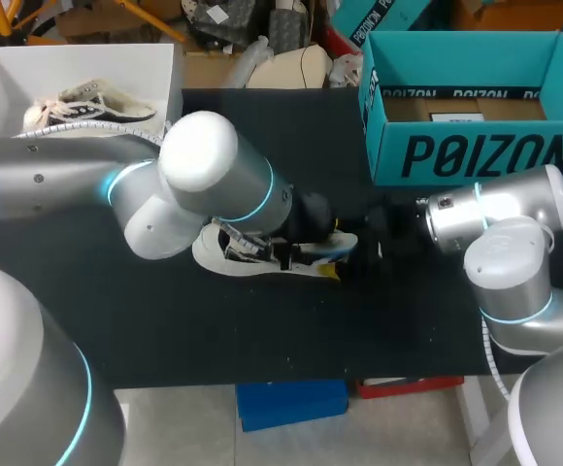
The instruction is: Take the shoe out of the shoebox, open the shoe tongue, remove and reinsert the insole, then place the shoe into the shoebox
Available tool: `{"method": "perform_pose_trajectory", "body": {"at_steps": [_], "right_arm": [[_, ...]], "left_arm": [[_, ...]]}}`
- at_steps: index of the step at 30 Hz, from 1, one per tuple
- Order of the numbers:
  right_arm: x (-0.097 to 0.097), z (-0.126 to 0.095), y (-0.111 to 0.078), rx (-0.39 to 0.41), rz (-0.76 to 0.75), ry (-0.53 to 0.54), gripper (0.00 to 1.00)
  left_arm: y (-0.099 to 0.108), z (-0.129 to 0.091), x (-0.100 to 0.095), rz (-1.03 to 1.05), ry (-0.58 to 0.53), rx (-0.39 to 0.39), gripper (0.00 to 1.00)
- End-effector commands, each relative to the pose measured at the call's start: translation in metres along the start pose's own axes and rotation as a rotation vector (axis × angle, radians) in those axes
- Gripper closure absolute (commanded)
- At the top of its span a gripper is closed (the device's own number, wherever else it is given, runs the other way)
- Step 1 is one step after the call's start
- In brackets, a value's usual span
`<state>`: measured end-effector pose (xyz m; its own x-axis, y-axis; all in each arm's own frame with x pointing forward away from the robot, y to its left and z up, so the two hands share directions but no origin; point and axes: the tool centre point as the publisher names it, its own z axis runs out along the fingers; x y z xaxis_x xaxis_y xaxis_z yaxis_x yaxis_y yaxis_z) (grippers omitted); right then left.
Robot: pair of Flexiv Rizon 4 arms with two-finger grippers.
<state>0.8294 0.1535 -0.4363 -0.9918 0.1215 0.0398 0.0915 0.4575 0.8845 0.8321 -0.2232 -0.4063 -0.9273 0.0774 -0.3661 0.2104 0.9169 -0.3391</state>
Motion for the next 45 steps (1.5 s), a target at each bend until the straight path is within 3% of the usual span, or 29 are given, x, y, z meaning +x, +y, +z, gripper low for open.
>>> {"method": "perform_pose_trajectory", "body": {"at_steps": [1, 16, 24, 26, 29, 31, 37, 45], "right_arm": [[0.001, 0.004, -0.001, 0.002, 0.003, -0.001, 1.0], [0.001, 0.004, -0.001, 0.002, 0.003, -0.001, 1.0], [0.001, 0.004, -0.001, 0.002, 0.003, -0.001, 1.0], [0.001, 0.004, -0.001, 0.002, 0.003, -0.001, 1.0], [0.001, 0.004, -0.001, 0.002, 0.003, -0.001, 1.0], [0.001, 0.004, -0.001, 0.002, 0.003, -0.001, 1.0], [0.001, 0.004, -0.001, 0.002, 0.003, -0.001, 1.0], [0.001, 0.004, -0.001, 0.002, 0.003, -0.001, 1.0]], "left_arm": [[-0.006, 0.014, 0.004, 0.001, -0.058, 0.01, 0.35], [-0.034, 0.008, -0.005, 0.046, -0.09, 0.084, 0.43], [-0.039, -0.003, -0.007, 0.058, -0.11, 0.098, 0.54], [-0.039, -0.005, -0.007, 0.055, -0.117, 0.097, 0.6], [-0.039, -0.004, -0.005, 0.056, -0.122, 0.089, 1.0], [-0.039, -0.008, -0.003, 0.059, -0.124, 0.089, 1.0], [-0.038, -0.038, 0.002, 0.08, -0.113, 0.151, 1.0], [-0.051, -0.102, 0.009, 0.059, -0.055, 0.298, 1.0]]}}
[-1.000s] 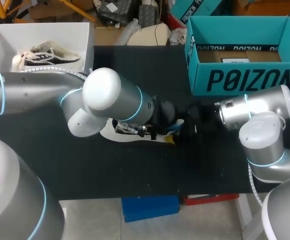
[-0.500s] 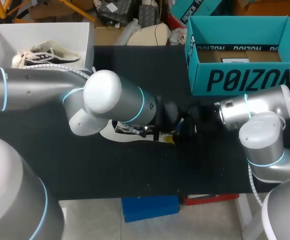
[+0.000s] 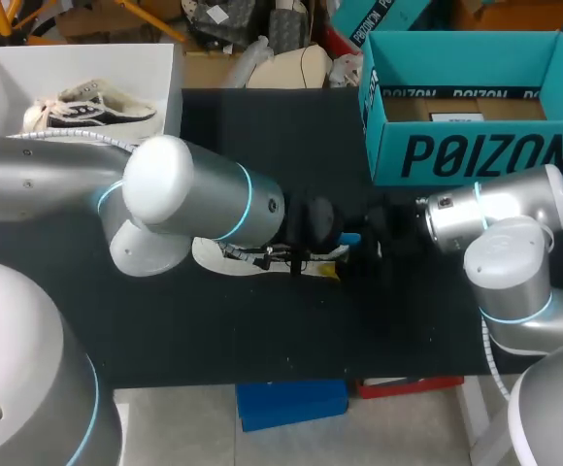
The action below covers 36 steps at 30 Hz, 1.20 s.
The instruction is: Take the shoe out of the shoebox, open the shoe tongue, remove and reinsert the insole, then place the shoe into the shoebox
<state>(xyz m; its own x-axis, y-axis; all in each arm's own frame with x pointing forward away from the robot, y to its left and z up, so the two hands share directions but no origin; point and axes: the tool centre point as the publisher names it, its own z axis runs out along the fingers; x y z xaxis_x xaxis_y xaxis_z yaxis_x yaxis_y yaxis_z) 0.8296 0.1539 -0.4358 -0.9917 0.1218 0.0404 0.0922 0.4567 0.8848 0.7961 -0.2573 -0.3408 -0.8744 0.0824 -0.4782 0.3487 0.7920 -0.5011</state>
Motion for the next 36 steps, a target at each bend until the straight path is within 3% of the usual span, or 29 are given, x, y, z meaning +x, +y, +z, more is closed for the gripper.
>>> {"method": "perform_pose_trajectory", "body": {"at_steps": [1, 6, 12, 19, 36], "right_arm": [[0.001, 0.003, -0.002, 0.002, 0.002, -0.001, 1.0], [0.001, 0.003, -0.002, 0.002, 0.002, -0.001, 1.0], [0.001, 0.003, -0.002, 0.002, 0.002, -0.001, 1.0], [0.001, 0.003, -0.002, 0.002, 0.002, -0.001, 1.0], [0.001, 0.003, -0.002, 0.002, 0.002, -0.001, 1.0]], "left_arm": [[-0.007, -0.056, -0.005, -0.037, 0.083, 0.113, 1.0], [-0.043, -0.099, -0.008, -0.159, 0.183, 0.273, 1.0], [-0.081, -0.148, -0.028, -0.379, 0.293, 0.419, 1.0], [-0.112, -0.199, -0.051, -0.542, 0.405, 0.478, 1.0], [-0.112, -0.199, -0.051, -0.542, 0.405, 0.478, 1.0]]}}
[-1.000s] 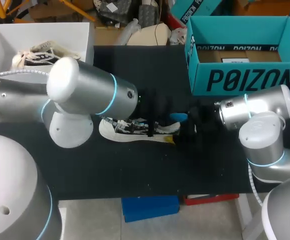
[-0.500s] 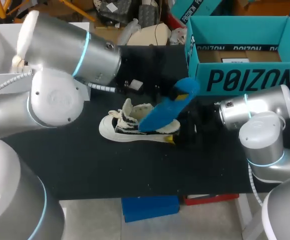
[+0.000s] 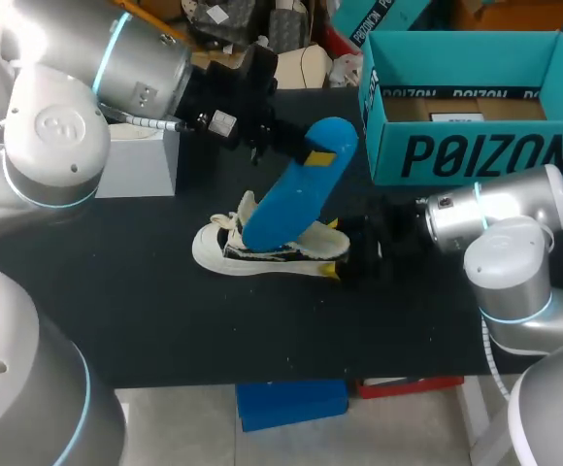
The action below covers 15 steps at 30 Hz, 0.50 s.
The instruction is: Take the shoe out of the shoebox, open the shoe tongue, remove and reinsert the insole, then place the shoe into the shoebox
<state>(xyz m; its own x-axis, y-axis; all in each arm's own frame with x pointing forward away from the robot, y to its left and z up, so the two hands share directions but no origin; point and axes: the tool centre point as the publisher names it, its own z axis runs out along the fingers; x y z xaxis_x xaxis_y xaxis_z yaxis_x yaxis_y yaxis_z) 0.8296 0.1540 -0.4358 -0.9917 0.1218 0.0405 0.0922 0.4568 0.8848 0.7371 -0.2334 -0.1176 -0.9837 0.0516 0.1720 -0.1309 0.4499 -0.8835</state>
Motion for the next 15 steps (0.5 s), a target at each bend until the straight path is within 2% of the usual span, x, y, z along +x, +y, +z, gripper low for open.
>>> {"method": "perform_pose_trajectory", "body": {"at_steps": [1, 5, 6, 9, 12, 15], "right_arm": [[0.001, 0.003, -0.002, 0.002, 0.002, -0.001, 1.0], [0.001, 0.003, -0.002, 0.002, 0.002, -0.001, 1.0], [0.001, 0.003, -0.002, 0.002, 0.002, -0.001, 1.0], [0.001, 0.003, -0.002, 0.002, 0.002, -0.001, 1.0], [0.001, 0.003, -0.002, 0.002, 0.002, -0.001, 1.0], [0.001, 0.003, -0.002, 0.002, 0.002, -0.001, 1.0]], "left_arm": [[0.001, -0.004, 0.003, 0.001, -0.005, 0.0, 1.0], [0.001, -0.004, 0.003, 0.001, -0.005, 0.0, 1.0], [0.001, -0.008, 0.008, -0.066, 0.005, 0.077, 1.0], [-0.008, -0.018, 0.02, -0.19, 0.0, 0.239, 1.0], [-0.026, -0.027, 0.033, -0.249, 0.005, 0.329, 1.0], [-0.047, -0.034, 0.046, -0.269, 0.021, 0.374, 1.0]]}}
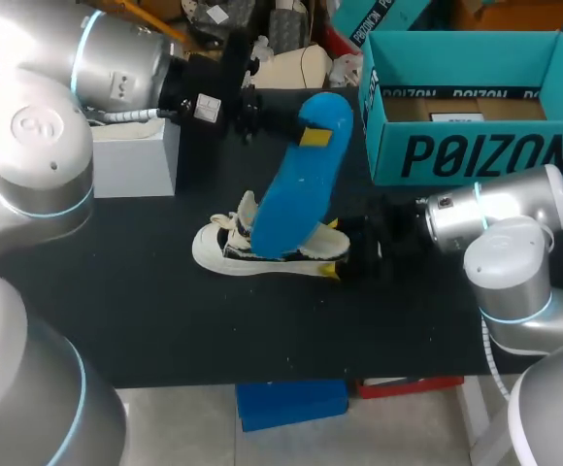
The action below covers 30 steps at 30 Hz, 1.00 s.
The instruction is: Take the shoe out of the shoebox, open the shoe tongue, remove and reinsert the insole, then place the shoe into the shoebox
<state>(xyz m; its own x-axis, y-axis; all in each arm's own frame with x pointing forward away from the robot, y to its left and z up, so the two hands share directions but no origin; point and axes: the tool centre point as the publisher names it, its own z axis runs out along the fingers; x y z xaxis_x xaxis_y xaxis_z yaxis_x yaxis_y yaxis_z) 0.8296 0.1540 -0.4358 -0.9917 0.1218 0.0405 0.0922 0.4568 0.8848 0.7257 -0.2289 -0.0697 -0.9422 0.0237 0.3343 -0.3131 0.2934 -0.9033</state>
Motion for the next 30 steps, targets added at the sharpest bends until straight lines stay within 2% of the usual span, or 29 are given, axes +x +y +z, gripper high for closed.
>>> {"method": "perform_pose_trajectory", "body": {"at_steps": [1, 9, 16, 23, 30], "right_arm": [[0.001, 0.003, -0.002, 0.002, 0.002, -0.001, 1.0], [0.001, 0.003, -0.002, 0.002, 0.002, -0.001, 1.0], [0.001, 0.003, -0.002, 0.002, 0.002, -0.001, 1.0], [0.001, 0.003, -0.002, 0.002, 0.002, -0.001, 1.0], [0.001, 0.003, -0.002, 0.002, 0.002, -0.001, 1.0]], "left_arm": [[-0.012, -0.009, 0.032, -0.111, -0.006, 0.219, 1.0], [-0.064, -0.015, 0.07, -0.145, 0.055, 0.285, 1.0], [-0.093, -0.016, 0.103, -0.134, 0.117, 0.306, 1.0], [-0.114, -0.023, 0.136, -0.078, 0.145, 0.3, 1.0], [-0.12, -0.03, 0.145, -0.055, 0.151, 0.339, 1.0]]}}
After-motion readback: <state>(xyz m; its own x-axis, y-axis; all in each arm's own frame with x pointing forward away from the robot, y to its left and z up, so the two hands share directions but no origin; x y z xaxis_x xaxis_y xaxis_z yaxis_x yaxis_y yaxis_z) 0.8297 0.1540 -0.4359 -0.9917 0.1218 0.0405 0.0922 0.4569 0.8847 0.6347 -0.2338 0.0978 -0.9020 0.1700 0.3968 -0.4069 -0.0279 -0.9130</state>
